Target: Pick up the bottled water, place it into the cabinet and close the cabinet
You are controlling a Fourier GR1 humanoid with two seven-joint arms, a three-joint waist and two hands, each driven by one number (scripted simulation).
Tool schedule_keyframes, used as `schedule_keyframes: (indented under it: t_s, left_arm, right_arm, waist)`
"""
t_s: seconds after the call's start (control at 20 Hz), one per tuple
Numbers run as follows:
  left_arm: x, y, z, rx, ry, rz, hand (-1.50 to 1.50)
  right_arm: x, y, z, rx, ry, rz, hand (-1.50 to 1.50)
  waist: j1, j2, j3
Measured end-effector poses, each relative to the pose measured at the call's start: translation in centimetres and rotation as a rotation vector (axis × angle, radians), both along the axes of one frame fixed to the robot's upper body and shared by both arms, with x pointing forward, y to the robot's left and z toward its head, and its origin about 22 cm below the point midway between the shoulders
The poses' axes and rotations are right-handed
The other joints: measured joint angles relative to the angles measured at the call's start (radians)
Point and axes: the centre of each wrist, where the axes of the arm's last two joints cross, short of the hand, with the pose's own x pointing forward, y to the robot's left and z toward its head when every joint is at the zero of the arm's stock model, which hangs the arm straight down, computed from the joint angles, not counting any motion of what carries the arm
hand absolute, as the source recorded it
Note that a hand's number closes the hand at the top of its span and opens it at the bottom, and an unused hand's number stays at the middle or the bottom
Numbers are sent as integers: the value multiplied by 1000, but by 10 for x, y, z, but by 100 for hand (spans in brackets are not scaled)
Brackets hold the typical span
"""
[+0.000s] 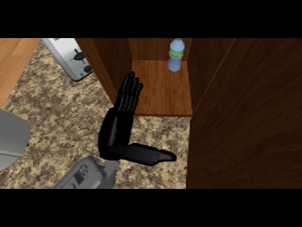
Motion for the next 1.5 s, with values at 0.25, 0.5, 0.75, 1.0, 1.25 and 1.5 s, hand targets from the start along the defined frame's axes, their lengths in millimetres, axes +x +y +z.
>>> schedule_keyframes:
  t_s: [0.25, 0.5, 0.75, 1.0, 1.25, 1.5]
  left_arm:
    - [-28, 26, -2, -14, 6, 11, -150]
    - [-47, 46, -5, -24, 5, 40, -150]
    - [-62, 70, -2, -25, 5, 65, -150]
    - [-78, 85, -2, -27, 7, 82, -150]
    - [-90, 102, 0, -34, 1, 110, -150]
    - [-98, 118, -1, -36, 3, 127, -150]
  right_arm:
    - [6, 11, 0, 2, 38, 144, 150]
    - [10, 30, -1, 24, 97, 262, 150]
    - [12, 56, -1, 63, 132, 350, 150]
    - [16, 78, 9, 30, 114, 383, 150]
    - [21, 95, 20, -47, 115, 372, 150]
    - [32, 105, 28, -95, 84, 389, 150]
  waist:
    - [-2, 1, 0]
    - [-7, 3, -1]
    - [-8, 1, -3]
    - [-9, 0, -4]
    - [-6, -1, -5]
    - [-1, -4, -5]
